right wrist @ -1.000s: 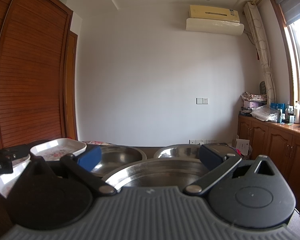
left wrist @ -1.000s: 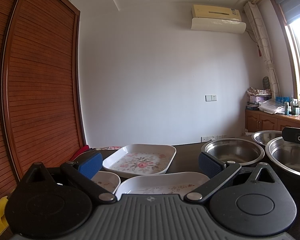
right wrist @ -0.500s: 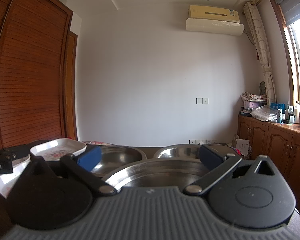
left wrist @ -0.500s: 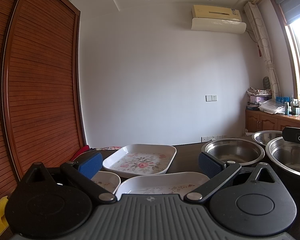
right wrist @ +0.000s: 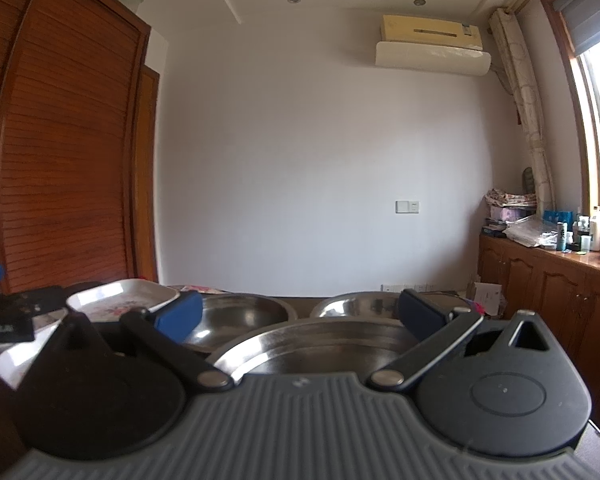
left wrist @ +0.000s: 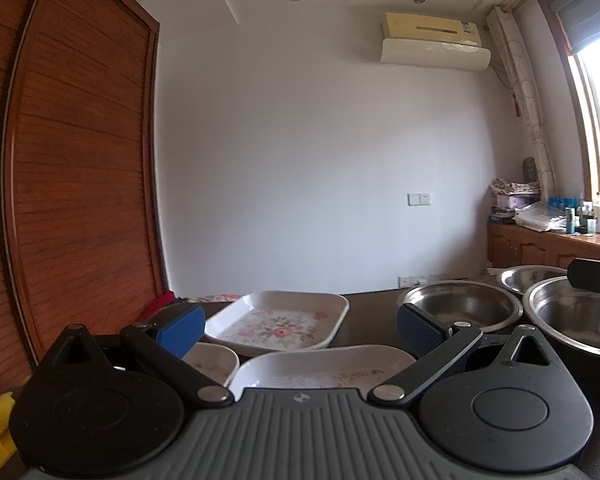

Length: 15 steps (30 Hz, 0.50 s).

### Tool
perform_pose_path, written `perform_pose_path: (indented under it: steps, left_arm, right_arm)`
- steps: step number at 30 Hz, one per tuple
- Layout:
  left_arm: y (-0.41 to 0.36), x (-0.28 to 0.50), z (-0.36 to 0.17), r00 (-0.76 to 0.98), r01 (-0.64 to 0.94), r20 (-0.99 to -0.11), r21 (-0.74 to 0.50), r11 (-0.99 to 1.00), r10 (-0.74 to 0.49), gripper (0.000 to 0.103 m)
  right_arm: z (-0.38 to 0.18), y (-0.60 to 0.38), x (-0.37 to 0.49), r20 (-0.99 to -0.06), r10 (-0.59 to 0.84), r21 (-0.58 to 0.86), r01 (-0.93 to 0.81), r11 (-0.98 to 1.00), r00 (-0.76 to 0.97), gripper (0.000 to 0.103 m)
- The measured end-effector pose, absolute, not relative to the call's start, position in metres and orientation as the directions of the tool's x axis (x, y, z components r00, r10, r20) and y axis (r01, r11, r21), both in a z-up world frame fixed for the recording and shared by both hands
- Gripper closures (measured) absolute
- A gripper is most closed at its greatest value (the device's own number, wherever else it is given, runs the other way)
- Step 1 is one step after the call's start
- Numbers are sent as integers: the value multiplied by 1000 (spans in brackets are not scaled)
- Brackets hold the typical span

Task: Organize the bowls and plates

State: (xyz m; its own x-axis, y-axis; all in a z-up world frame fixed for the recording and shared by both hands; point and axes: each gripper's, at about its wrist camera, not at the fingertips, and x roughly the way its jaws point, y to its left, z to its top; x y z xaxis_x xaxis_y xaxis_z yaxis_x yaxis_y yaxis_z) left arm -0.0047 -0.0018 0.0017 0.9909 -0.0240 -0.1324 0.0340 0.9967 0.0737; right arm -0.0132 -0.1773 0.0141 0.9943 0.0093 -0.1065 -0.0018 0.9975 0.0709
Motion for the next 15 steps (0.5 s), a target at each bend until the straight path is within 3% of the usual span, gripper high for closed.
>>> perform_pose_path:
  steps: [15]
  left_arm:
    - [16,-42,20,978,81,-201,168,982,-47,0]
  right_arm:
    - [34,-138,-48,-142,221,72,-212,975,965,0]
